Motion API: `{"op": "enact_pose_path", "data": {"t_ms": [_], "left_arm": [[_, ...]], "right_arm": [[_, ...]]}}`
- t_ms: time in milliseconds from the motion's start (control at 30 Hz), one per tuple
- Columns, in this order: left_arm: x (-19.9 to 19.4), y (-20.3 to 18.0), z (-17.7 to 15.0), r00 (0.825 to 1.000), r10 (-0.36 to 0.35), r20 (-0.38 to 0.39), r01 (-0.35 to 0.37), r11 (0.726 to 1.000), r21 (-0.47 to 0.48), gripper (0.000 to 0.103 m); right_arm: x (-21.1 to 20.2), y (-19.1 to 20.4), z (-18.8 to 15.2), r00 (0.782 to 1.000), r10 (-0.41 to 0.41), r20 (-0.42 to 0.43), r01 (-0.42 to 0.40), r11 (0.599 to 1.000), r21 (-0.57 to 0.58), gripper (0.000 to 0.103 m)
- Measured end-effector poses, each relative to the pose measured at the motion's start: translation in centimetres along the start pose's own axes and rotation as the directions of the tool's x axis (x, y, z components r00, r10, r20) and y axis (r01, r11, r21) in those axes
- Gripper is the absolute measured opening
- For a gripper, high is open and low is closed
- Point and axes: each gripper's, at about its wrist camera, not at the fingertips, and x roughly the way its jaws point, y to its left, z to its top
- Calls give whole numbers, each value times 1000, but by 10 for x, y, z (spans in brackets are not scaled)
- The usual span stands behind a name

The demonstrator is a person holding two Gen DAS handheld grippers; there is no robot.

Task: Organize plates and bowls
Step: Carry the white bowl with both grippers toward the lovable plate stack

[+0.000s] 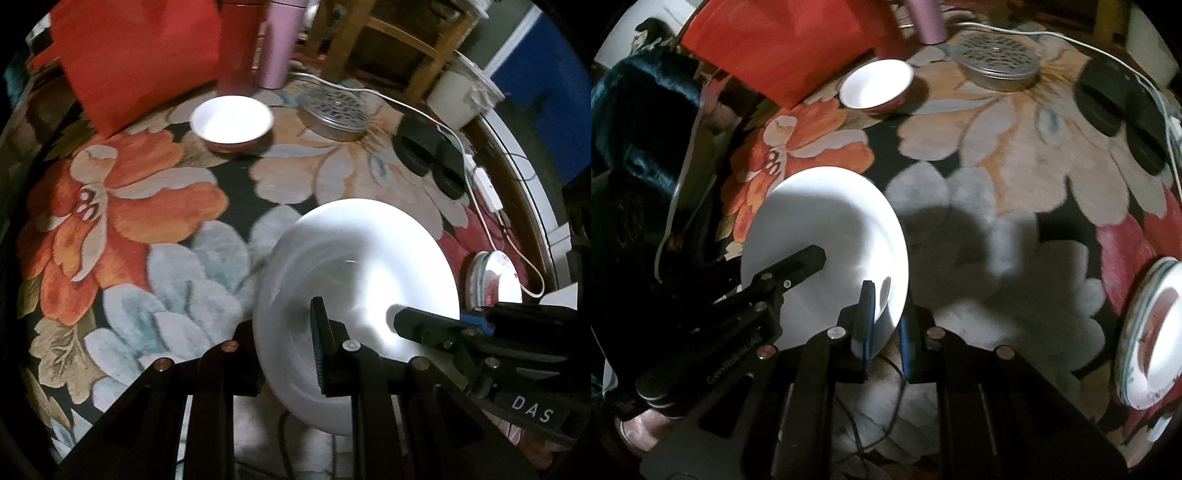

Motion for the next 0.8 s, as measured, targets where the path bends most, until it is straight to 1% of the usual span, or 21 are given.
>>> {"op": "enact_pose_path", "data": {"t_ms": [433,800], "left_arm": [[20,-78,9,999,-32,-32,35,997,74,19],[47,-148,10,993,-92,-75,102,985,139,19]], "right_arm": [[-31,-68,-19,999,-19,28,16,994,110,12],[-53,-133,-39,998,-48,43,38,974,222,12]]}}
